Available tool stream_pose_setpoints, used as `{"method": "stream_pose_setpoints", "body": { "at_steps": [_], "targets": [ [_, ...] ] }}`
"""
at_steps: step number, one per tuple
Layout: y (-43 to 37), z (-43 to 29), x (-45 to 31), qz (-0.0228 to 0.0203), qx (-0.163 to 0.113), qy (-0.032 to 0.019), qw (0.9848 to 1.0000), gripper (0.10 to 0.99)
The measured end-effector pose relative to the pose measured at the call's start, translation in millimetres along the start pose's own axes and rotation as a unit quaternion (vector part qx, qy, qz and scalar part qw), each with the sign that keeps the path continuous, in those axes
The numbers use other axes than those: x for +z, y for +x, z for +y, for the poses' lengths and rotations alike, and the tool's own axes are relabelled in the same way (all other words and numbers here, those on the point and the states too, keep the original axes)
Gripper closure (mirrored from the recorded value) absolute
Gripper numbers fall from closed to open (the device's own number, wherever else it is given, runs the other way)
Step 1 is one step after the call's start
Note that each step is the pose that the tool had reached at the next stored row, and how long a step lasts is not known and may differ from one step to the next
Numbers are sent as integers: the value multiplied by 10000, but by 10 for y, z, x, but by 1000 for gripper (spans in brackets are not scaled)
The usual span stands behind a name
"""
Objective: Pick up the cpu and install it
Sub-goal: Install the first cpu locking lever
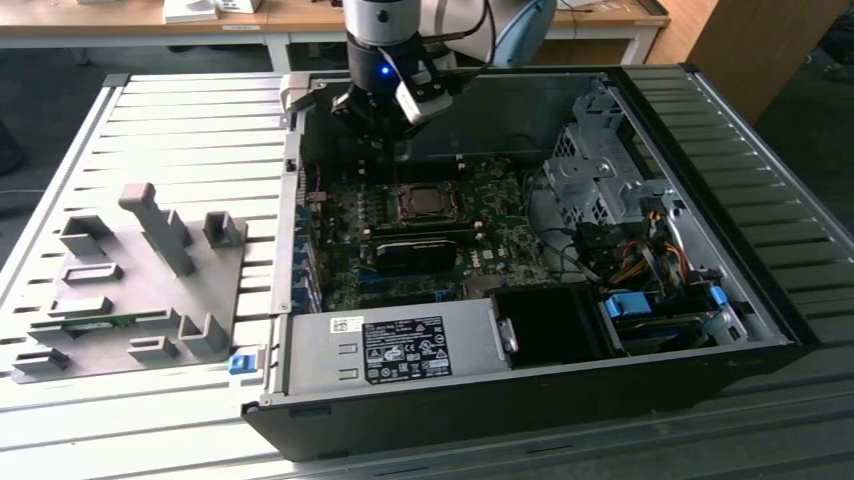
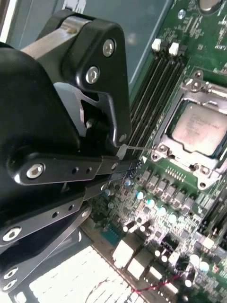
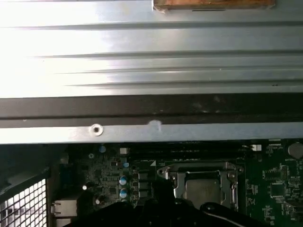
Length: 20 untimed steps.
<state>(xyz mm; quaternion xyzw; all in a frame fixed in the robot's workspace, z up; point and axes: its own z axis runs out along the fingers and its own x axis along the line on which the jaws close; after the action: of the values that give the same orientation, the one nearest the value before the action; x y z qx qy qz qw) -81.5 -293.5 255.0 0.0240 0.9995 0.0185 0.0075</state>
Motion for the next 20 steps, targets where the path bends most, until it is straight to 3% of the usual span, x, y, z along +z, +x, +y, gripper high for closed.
{"method": "stream_pose_setpoints", "body": {
  "at_steps": [4,8,9,11,14,20],
  "targets": [
    [-105,8,19,16,1,1,10000,980],
    [-121,8,22,19,1,-2,10000,980],
    [-122,6,22,19,1,-28,10000,980],
    [-121,4,25,26,3,-142,9999,980],
    [-132,1,46,30,8,-243,9997,980],
    [-205,7,115,30,9,-255,9997,980]
  ]
}}
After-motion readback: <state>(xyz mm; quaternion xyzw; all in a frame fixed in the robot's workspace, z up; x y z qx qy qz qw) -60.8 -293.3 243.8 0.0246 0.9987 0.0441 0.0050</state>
